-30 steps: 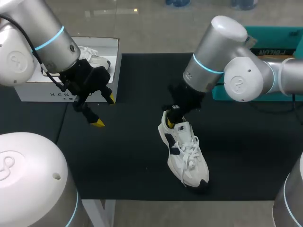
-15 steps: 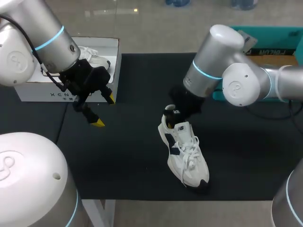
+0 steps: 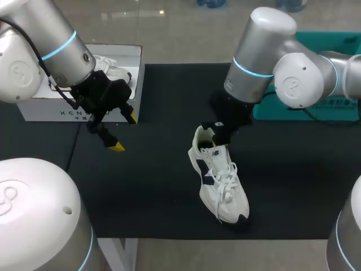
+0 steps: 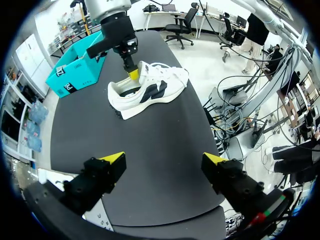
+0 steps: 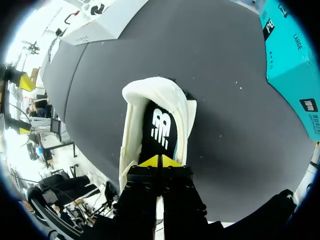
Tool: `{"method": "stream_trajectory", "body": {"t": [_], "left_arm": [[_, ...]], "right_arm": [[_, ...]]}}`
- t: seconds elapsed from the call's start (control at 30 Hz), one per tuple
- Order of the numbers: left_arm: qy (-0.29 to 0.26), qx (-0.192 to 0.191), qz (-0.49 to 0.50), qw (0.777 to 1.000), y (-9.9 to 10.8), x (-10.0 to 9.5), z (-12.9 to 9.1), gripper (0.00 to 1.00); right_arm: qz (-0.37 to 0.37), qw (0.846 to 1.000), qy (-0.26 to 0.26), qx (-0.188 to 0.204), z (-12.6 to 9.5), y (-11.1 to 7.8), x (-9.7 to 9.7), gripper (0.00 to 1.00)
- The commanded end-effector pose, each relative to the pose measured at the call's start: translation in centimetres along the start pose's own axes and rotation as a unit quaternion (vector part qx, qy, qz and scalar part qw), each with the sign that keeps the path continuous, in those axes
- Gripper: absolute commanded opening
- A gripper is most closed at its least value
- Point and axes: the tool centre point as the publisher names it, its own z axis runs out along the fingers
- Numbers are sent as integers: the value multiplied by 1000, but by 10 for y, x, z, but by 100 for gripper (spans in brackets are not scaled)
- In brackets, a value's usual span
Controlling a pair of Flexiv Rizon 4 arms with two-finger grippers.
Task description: Take the shoe out of the shoebox, open the shoe tongue, remove and reinsert the insole, then place the shoe into the shoebox
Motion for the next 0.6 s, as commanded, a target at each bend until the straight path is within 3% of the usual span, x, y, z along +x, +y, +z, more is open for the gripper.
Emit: {"method": "stream_trajectory", "body": {"t": [0.03, 0.6], "left_arm": [[0, -1, 0, 1000, 0, 0, 0, 100], [0, -1, 0, 1000, 0, 0, 0, 100]], "right_arm": [[1, 1000, -14, 18, -3, 6, 7, 0], [12, 997, 23, 69, 38, -1, 14, 0]]}}
